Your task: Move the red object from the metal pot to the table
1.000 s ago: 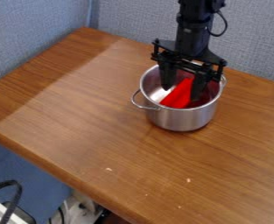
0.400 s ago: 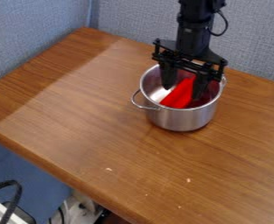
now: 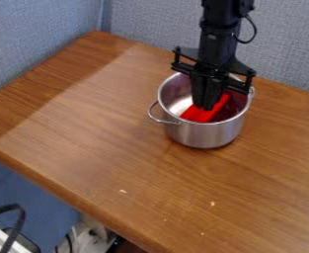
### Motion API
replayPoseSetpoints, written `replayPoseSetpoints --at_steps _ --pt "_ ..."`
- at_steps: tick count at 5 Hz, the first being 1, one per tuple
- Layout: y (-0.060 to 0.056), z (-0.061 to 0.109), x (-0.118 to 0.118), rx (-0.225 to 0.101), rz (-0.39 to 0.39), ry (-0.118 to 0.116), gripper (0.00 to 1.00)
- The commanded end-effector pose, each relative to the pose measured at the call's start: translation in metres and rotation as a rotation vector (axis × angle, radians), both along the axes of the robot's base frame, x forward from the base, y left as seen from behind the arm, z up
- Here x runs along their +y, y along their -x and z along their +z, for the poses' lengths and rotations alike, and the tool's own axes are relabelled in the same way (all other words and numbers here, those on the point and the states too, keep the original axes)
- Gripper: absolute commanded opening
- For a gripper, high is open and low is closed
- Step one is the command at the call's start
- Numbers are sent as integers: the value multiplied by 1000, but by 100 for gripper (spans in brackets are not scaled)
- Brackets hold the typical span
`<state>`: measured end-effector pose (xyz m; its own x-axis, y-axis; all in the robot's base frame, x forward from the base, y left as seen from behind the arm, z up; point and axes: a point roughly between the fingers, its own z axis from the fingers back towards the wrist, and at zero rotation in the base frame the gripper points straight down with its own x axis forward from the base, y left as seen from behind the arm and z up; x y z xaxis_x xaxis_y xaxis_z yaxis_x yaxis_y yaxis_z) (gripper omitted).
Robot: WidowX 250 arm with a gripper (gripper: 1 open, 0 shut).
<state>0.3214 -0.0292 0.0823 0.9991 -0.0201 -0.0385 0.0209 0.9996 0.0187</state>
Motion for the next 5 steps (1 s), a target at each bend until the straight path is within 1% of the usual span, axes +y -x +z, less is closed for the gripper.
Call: replayPoseSetpoints --at_steps 1,2,3,4,5 --pt "-6 9 6 -40 20 4 100" --pt "-6 6 5 -40 20 3 100" --pt "-6 6 6 -37 22 5 0" --pt "-6 6 6 -35 25 7 0" --pt "-6 3 5 -35 24 8 100"
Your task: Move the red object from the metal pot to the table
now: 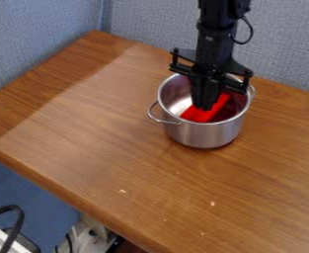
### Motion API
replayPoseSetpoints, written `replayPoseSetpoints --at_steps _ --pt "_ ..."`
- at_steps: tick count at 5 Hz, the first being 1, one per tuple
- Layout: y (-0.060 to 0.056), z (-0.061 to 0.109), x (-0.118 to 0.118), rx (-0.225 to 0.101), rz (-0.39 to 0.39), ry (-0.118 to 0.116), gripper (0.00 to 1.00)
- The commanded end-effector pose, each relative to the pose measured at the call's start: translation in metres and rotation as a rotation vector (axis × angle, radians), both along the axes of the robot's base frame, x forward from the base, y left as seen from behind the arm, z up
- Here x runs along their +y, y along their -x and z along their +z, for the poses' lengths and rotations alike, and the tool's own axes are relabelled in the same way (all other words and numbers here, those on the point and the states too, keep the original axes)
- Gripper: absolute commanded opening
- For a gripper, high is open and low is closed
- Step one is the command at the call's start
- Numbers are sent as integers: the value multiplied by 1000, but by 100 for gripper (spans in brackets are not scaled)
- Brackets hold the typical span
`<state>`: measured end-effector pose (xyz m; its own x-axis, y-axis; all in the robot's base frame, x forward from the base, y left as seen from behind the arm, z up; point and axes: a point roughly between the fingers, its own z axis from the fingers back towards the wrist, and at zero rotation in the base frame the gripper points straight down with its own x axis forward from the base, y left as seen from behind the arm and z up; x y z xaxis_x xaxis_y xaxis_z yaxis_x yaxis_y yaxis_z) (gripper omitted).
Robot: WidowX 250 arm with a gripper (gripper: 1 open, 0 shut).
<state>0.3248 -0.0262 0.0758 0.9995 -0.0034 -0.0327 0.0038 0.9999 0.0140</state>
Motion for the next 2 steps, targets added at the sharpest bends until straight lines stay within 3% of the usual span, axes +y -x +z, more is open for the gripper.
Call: replayPoseSetpoints --at_steps 1,2 --pt "-3 6 2 -30 7 3 100" --pt "-3 7 2 -27 10 7 0"
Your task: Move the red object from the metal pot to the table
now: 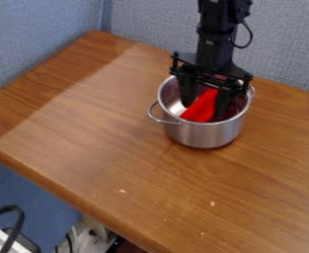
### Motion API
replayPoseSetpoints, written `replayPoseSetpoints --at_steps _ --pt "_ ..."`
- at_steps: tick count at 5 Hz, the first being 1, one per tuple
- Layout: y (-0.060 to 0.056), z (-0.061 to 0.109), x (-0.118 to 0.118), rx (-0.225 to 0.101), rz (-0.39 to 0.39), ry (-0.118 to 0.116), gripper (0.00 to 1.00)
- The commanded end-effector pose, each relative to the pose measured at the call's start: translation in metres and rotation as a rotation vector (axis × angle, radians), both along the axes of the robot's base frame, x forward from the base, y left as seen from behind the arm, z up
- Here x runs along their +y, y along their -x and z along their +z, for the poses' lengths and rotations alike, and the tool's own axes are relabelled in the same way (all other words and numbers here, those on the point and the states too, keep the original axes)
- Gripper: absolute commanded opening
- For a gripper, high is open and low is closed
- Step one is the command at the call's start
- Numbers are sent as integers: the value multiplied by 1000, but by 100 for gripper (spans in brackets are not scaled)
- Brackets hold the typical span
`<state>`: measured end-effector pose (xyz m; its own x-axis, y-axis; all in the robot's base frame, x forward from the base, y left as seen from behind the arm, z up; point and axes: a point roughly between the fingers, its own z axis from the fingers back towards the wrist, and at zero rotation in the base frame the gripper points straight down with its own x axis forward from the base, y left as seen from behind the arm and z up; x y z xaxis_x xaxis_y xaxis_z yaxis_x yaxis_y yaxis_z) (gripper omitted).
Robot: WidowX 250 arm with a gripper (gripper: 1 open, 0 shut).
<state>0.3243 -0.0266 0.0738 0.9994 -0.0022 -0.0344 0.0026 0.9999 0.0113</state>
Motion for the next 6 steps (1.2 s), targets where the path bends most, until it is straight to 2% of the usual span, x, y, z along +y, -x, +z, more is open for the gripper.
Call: replayPoseSetpoints --at_steps 1,2,3,4,6 --pt "-3 10 3 -25 11 9 0" --pt "-2 15 3 -25 9 6 100" --pt "-1 17 3 -23 8 5 100" --pt "-1 16 3 -21 11 6 0" --pt "0 17 4 -19 12 6 0"
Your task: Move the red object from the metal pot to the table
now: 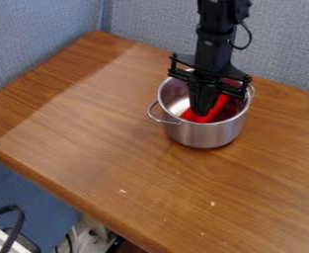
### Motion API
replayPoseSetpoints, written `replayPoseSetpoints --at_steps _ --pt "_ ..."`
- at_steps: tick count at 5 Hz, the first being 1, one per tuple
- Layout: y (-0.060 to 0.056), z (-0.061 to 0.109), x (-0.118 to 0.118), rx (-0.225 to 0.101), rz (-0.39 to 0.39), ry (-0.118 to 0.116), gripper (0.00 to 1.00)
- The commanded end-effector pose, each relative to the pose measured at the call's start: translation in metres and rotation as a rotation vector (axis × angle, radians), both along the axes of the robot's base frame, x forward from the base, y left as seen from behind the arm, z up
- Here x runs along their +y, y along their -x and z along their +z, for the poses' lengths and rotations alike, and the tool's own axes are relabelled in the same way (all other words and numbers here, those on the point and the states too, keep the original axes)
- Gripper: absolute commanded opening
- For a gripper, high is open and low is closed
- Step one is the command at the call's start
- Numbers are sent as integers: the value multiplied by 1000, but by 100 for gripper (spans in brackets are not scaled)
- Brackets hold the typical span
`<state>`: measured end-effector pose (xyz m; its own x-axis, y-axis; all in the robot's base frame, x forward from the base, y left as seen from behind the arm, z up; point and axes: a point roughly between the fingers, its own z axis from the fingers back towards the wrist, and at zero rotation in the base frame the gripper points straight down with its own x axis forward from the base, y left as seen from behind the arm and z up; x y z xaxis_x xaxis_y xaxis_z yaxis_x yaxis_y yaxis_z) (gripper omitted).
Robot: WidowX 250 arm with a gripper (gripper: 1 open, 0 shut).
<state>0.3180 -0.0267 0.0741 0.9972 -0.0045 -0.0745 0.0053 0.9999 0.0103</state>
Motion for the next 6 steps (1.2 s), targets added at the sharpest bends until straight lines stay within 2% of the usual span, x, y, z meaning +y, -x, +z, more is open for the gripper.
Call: replayPoseSetpoints --at_steps 1,2,3,4,5,6 --pt "-6 25 4 -60 11 0 100" --pt "-5 27 3 -61 10 1 0" --pt "-5 30 4 -62 10 -1 0" --pt "-5 40 2 -71 4 1 0" --pt "-4 55 -2 -102 -5 4 100" --pt "-3 54 -2 -106 -4 3 100"
